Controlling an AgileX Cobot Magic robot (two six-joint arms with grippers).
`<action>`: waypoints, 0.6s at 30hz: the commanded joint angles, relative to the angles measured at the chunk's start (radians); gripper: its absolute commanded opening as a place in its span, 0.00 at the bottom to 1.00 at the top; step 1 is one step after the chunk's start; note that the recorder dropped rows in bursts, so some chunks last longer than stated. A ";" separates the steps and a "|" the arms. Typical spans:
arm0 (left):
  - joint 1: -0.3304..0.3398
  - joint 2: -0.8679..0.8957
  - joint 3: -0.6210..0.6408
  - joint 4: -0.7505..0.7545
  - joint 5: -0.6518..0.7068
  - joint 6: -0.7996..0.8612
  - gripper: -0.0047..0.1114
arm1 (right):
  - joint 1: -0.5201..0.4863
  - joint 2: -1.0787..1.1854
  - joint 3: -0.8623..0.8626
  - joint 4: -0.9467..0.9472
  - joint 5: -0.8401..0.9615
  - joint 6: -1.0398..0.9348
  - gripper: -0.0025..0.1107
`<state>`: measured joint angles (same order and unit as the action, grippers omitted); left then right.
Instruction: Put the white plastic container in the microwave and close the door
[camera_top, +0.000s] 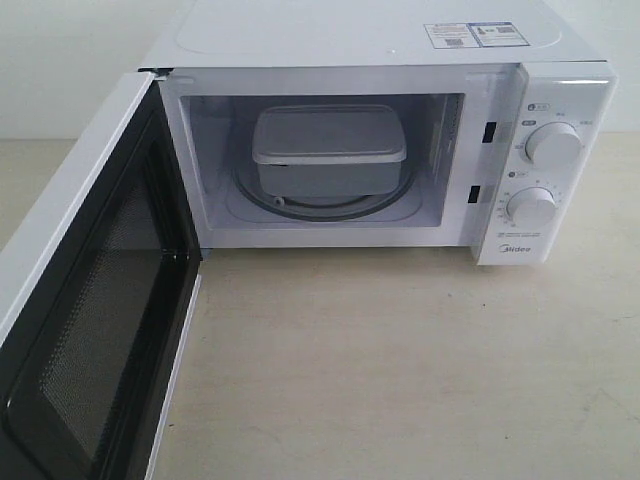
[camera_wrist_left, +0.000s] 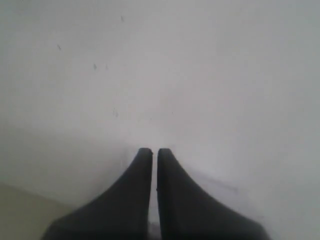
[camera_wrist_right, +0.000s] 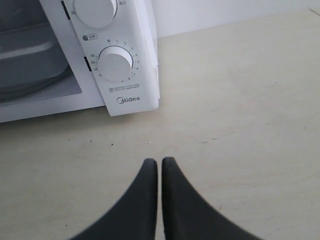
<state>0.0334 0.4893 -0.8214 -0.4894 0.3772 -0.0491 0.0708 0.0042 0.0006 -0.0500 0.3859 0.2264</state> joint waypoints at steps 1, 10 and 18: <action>0.003 0.237 -0.240 0.041 0.426 0.062 0.08 | -0.004 -0.004 -0.001 -0.006 -0.003 -0.001 0.02; 0.003 0.444 -0.372 0.052 0.789 0.265 0.08 | -0.004 -0.004 -0.001 -0.006 -0.003 -0.001 0.02; 0.003 0.467 -0.262 -0.021 0.844 0.414 0.08 | -0.004 -0.004 -0.001 -0.006 -0.003 -0.001 0.02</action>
<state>0.0334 0.9518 -1.1378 -0.4601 1.2064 0.3187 0.0708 0.0042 0.0006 -0.0500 0.3859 0.2264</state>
